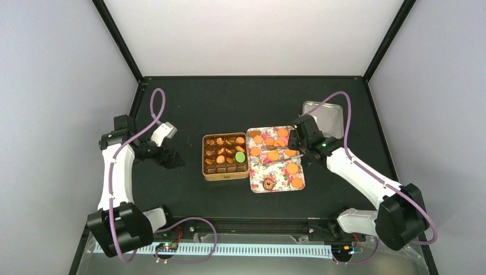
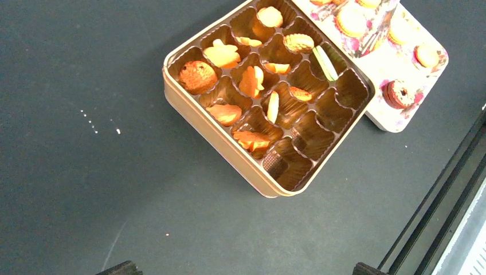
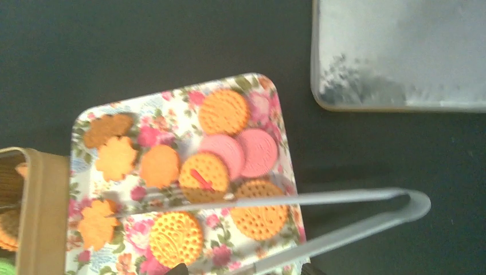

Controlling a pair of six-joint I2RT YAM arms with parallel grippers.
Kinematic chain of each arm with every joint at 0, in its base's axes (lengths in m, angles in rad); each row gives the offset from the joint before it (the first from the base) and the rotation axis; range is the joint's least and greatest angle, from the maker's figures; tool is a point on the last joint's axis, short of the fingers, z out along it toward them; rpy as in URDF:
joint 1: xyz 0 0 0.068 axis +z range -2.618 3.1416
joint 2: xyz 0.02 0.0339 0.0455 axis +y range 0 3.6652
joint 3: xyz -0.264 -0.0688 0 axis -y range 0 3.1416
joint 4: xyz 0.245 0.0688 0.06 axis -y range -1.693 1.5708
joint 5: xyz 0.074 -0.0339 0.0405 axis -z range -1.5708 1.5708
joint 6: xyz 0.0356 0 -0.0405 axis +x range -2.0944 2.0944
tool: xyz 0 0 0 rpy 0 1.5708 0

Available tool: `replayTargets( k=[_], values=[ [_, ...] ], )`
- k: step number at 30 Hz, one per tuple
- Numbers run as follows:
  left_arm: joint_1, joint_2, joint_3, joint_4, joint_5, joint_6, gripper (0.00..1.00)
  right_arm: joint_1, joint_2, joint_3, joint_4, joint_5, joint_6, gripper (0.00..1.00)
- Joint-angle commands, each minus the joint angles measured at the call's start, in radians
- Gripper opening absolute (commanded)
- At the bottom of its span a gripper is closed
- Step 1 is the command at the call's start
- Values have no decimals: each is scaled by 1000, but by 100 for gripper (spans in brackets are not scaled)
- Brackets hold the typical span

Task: Pack the cookies
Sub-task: Pick up the clamp from the plate.

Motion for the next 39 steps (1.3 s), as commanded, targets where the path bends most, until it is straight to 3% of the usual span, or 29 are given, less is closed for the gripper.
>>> replayTargets(
  k=[1, 11, 27, 35, 39],
  values=[
    [-34, -32, -23, 30, -18, 15, 99, -8, 19, -16, -129, 51, 139, 51],
    [-90, -37, -39, 53, -47, -5, 99, -60, 83, -100, -97, 46, 220, 54],
    [-109, -48, -47, 42, -66, 2, 99, -138, 171, -62, 13, -30, 235, 43],
    [-111, -54, -44, 44, -73, 1, 99, -138, 242, -59, 24, -32, 241, 27],
    [-111, -55, -38, 46, -73, -4, 99, -138, 229, -68, 35, -21, 258, 11]
  ],
)
